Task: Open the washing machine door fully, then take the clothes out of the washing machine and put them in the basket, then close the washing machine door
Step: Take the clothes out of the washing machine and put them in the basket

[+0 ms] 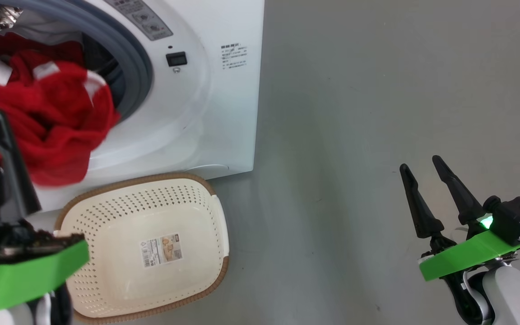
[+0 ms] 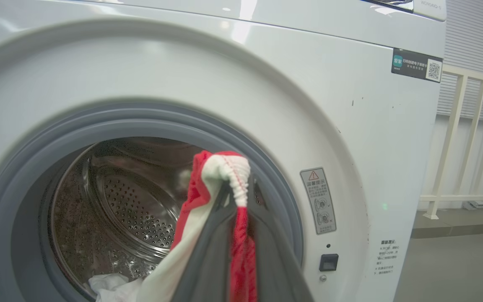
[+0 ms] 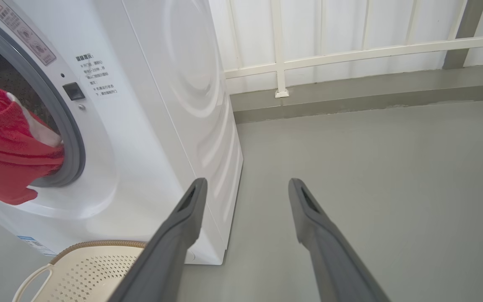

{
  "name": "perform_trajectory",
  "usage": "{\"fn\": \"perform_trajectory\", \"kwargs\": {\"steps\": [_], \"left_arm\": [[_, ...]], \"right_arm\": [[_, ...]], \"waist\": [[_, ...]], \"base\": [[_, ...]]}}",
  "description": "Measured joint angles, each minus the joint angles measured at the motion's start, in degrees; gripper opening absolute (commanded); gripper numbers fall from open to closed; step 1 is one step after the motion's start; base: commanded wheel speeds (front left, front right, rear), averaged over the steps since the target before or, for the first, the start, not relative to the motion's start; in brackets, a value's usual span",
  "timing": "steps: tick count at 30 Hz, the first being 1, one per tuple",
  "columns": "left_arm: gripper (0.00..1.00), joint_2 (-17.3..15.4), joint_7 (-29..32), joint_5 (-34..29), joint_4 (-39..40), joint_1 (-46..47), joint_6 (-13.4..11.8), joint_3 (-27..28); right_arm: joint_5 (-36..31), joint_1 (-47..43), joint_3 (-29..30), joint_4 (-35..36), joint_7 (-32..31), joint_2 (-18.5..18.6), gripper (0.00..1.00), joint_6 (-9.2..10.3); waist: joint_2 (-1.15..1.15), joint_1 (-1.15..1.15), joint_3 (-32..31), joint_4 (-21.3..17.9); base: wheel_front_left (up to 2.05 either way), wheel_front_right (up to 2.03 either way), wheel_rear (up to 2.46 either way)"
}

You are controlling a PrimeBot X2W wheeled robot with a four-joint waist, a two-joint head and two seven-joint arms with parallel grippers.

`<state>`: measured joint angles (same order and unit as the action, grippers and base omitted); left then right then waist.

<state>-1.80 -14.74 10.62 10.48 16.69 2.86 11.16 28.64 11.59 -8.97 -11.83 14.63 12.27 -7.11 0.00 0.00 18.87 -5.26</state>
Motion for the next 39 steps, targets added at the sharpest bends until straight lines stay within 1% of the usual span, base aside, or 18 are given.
{"fn": "perform_trajectory", "kwargs": {"steps": [2, 5, 9, 17, 19, 20, 21, 26, 32, 39], "left_arm": [[0.00, 0.01, 0.00, -0.51, 0.55, -1.95, -1.09, -1.79], [0.00, 0.00, 0.00, 0.67, -1.16, -2.92, -2.27, -2.27], [0.00, -0.02, 0.01, 1.74, -5.90, -3.41, -2.38, -2.20], [0.00, -0.03, 0.02, 3.16, -18.72, -3.81, -2.24, -2.27], [0.00, -0.03, 0.02, 3.16, -22.16, -3.63, -1.31, -2.37], [0.00, -0.02, 0.03, 3.19, -23.77, -3.13, -1.24, -2.34], [0.00, 0.00, 0.03, 3.33, -25.27, -2.24, -1.18, -2.20], [0.00, 0.00, 0.03, 2.60, -33.04, 3.83, 0.74, -1.31], [0.00, 0.03, 0.02, -0.07, -41.62, 8.87, 1.30, -0.77], [0.00, 0.09, 0.03, -3.14, -47.68, 13.41, 1.30, -1.30]], "right_arm": [[-0.08, -0.05, 0.21, 0.08, 0.00, 0.01, 1.00, 0.00], [-0.08, -0.17, 0.25, 0.12, 0.00, 0.02, 1.00, 0.00], [-0.08, -0.16, 0.04, 0.21, 0.00, -0.04, 1.00, 0.00], [-0.08, -0.08, -0.16, 0.67, 0.00, -0.27, 1.00, 0.00], [-0.08, 0.10, -0.16, 0.83, 0.00, -0.34, 1.00, 0.00], [-0.08, 0.34, -0.20, 0.88, 0.00, -0.34, 1.00, 0.00], [-0.08, 0.64, -0.22, 0.96, 0.00, -0.33, 1.00, 0.00], [-0.08, 2.58, -0.49, 1.52, 0.00, -0.32, 1.00, 0.00], [-0.09, 4.12, -0.69, 1.93, 0.00, -0.34, 1.00, 0.00], [-0.09, 5.06, -0.92, 2.24, 0.00, -0.43, 1.00, 0.00]], "waist": [[0.00, 0.00, -0.04, 0.03], [0.00, 0.00, 0.09, 0.01], [0.00, 0.00, 0.60, -0.20], [0.00, 0.00, 3.12, -0.58], [0.00, 0.00, 3.97, -0.64], [0.00, 0.00, 4.45, -0.67], [0.00, 0.00, 4.97, -0.69], [0.00, 0.00, 7.79, -0.84], [0.00, 0.00, 11.11, -1.17], [0.00, 0.00, 13.99, -1.84]], "base": [[0.00, 0.00, 0.00], [0.00, 0.00, 0.00], [0.00, 0.00, 0.00], [0.00, 0.00, 0.00], [0.00, 0.00, 0.00], [0.00, 0.00, 0.00], [0.00, 0.00, 0.00], [0.00, 0.00, 0.00], [0.00, 0.00, 0.00], [0.00, 0.00, 0.00]]}}
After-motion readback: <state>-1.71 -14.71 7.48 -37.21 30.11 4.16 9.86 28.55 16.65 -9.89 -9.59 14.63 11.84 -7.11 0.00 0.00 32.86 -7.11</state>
